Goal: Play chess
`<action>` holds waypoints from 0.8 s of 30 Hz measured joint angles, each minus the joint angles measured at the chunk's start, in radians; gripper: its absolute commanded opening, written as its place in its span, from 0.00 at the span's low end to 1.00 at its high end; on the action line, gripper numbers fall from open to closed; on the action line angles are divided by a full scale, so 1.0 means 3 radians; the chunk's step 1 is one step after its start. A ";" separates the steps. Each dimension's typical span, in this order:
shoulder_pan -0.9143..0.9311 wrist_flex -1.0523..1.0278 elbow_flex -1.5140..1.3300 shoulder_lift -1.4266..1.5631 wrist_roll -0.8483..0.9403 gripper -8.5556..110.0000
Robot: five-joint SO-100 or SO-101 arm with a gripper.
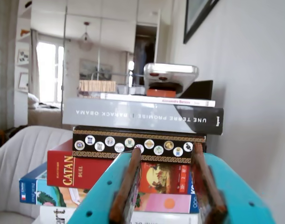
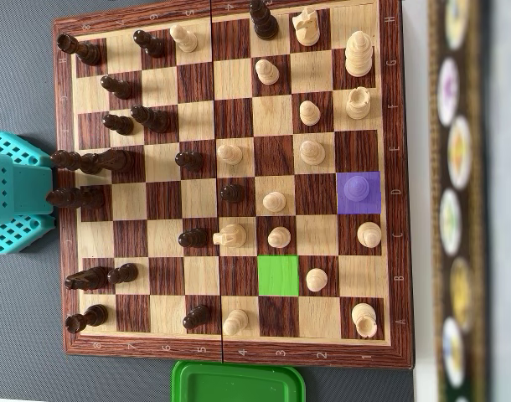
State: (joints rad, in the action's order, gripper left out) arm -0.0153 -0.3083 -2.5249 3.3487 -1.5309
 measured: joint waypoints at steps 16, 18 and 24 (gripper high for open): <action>0.0000 -0.1299 0.0092 0.0000 0.0061 0.21; 0.0000 -0.1340 0.0092 0.0000 0.0189 0.21; -0.0010 -0.1375 0.0092 -0.0005 0.0409 0.21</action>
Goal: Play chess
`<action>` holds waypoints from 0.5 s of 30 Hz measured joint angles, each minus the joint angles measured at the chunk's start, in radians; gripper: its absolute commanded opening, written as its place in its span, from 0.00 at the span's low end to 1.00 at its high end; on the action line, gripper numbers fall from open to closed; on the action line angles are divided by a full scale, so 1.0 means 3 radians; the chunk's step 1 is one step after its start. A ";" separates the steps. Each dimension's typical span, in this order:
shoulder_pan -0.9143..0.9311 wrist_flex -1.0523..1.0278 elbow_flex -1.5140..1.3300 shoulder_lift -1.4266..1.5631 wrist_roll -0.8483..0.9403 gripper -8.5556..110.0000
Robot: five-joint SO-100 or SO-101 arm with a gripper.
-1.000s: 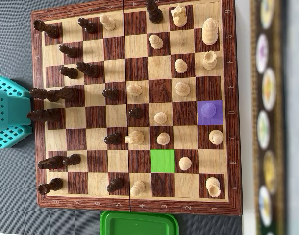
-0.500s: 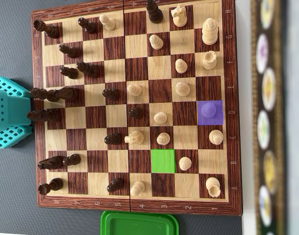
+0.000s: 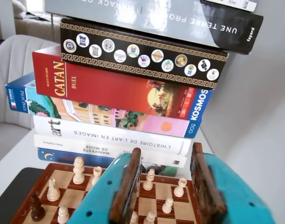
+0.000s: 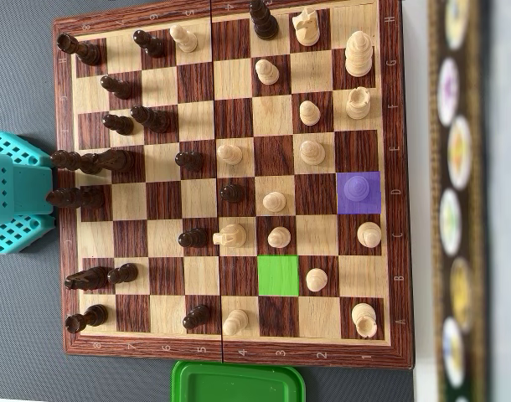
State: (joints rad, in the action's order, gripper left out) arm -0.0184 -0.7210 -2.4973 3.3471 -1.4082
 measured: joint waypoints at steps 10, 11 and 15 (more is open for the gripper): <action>-0.0123 -0.0271 0.0240 -0.0568 0.0005 0.21; -0.0143 -0.0271 0.0291 -0.0685 0.0005 0.21; -0.0199 -0.0276 0.0506 -0.1125 0.0005 0.21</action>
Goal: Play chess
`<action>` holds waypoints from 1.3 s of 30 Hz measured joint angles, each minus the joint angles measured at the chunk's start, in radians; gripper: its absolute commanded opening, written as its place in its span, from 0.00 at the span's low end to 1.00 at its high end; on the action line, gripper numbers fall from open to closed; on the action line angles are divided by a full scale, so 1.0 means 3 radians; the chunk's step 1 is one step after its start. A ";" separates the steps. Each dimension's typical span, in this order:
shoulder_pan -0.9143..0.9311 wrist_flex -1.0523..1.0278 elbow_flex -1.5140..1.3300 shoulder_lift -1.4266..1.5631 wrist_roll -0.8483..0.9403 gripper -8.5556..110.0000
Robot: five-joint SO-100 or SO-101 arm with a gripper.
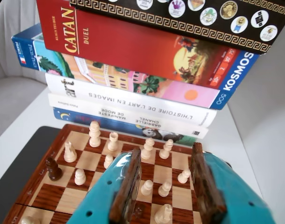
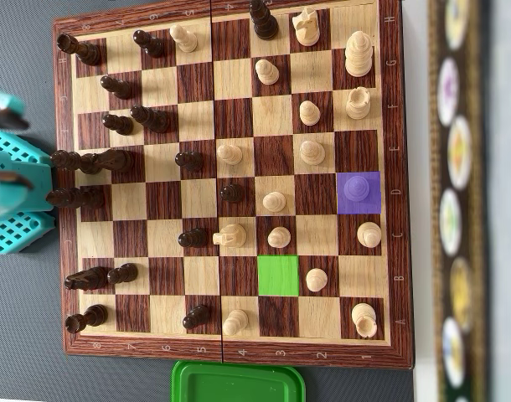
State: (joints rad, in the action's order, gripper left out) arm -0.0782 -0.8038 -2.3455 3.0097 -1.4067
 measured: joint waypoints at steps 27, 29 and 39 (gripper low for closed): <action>0.0000 -0.0619 0.1600 -0.3186 0.0000 0.21; 0.0000 -0.0731 0.1800 -0.3426 0.0000 0.21; 0.0005 -0.1202 0.2725 -0.4484 0.0000 0.21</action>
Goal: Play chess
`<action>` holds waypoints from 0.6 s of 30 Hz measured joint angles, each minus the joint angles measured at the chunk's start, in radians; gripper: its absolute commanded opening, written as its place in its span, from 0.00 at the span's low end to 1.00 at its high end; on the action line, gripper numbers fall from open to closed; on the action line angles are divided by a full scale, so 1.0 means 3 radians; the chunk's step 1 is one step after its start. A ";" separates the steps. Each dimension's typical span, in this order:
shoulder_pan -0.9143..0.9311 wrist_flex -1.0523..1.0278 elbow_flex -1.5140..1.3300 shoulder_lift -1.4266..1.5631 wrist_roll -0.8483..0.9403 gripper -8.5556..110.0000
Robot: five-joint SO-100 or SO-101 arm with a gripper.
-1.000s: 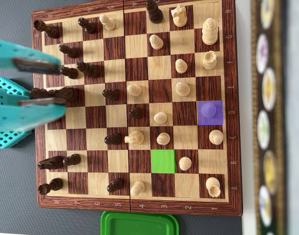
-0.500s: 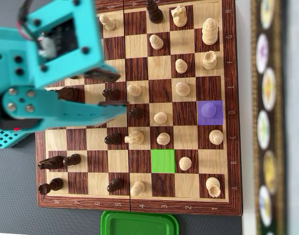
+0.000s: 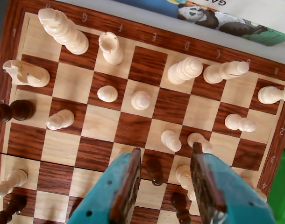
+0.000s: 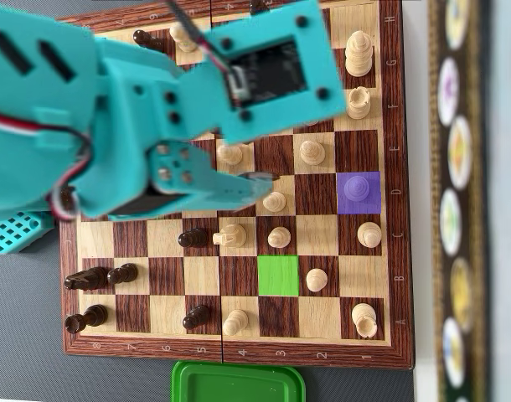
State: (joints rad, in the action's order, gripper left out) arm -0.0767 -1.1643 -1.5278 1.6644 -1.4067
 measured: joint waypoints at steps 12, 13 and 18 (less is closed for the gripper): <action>0.0138 -0.0061 0.0476 -0.0542 0.0000 0.21; 0.0143 -0.0061 0.0476 -0.0568 0.0000 0.21; 0.0194 -0.0061 0.0476 -0.0680 0.0000 0.21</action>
State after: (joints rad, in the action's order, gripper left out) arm -0.0184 -1.1827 -1.3852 1.4603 -1.4067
